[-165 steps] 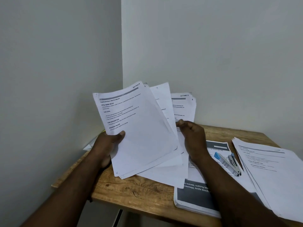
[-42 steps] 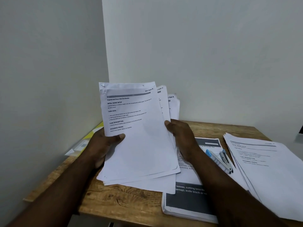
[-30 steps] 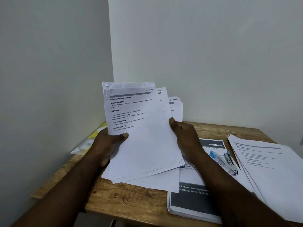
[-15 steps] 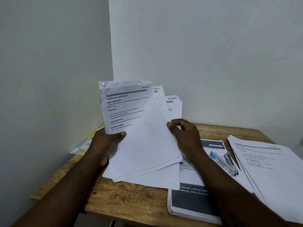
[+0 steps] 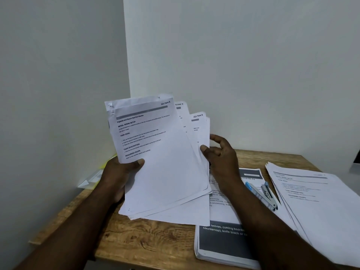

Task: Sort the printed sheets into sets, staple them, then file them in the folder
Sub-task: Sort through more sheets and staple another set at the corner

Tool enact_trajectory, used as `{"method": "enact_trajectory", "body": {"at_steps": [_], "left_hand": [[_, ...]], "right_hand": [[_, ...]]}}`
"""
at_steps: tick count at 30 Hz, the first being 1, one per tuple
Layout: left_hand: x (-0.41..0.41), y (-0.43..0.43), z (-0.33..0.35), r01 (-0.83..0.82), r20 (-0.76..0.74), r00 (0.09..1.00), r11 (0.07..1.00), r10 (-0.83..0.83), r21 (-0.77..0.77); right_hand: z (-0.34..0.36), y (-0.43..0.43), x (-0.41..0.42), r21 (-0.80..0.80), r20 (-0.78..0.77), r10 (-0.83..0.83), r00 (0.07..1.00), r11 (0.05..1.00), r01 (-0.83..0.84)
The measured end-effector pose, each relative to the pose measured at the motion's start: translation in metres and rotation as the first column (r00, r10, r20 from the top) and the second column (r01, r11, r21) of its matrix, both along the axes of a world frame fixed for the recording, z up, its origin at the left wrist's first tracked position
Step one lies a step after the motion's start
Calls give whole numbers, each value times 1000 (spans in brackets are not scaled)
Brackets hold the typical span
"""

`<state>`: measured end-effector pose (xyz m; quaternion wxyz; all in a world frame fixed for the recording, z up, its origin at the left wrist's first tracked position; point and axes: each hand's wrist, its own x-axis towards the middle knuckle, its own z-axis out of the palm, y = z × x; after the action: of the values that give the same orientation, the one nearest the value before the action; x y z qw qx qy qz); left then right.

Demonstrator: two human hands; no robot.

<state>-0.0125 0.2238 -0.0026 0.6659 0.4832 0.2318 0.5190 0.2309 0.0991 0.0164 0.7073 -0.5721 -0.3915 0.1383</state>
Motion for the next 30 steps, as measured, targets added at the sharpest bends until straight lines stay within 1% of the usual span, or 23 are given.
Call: {"method": "enact_trajectory", "body": {"at_steps": [7, 11, 15, 19, 26, 28, 30], "left_hand": [[-1, -2, 2, 2, -16, 1000, 1000, -2, -3], [-2, -3, 3, 9, -34, 999, 1000, -9, -2], [-2, -5, 4, 8, -30, 1000, 1000, -8, -2], [-2, -6, 5, -6, -18, 1000, 1000, 5, -13], [-4, -4, 5, -33, -18, 999, 999, 33, -21], [-4, -5, 5, -21, -12, 1000, 999, 20, -30], [-5, -5, 5, -12, -12, 1000, 999, 11, -37]], "right_hand": [[4, -3, -3, 14, 9, -25, 1000, 1000, 25], [8, -7, -7, 67, -30, -1, 1000, 998, 3], [8, -8, -7, 88, -96, 25, 995, 996, -17], [8, -7, -6, 102, -108, 32, 994, 995, -21], [4, -4, 2, 135, -141, 14, 990, 991, 6], [3, -3, 7, 135, -144, -14, 989, 990, 34], [4, -3, 8, 114, -131, -78, 988, 989, 94]]}}
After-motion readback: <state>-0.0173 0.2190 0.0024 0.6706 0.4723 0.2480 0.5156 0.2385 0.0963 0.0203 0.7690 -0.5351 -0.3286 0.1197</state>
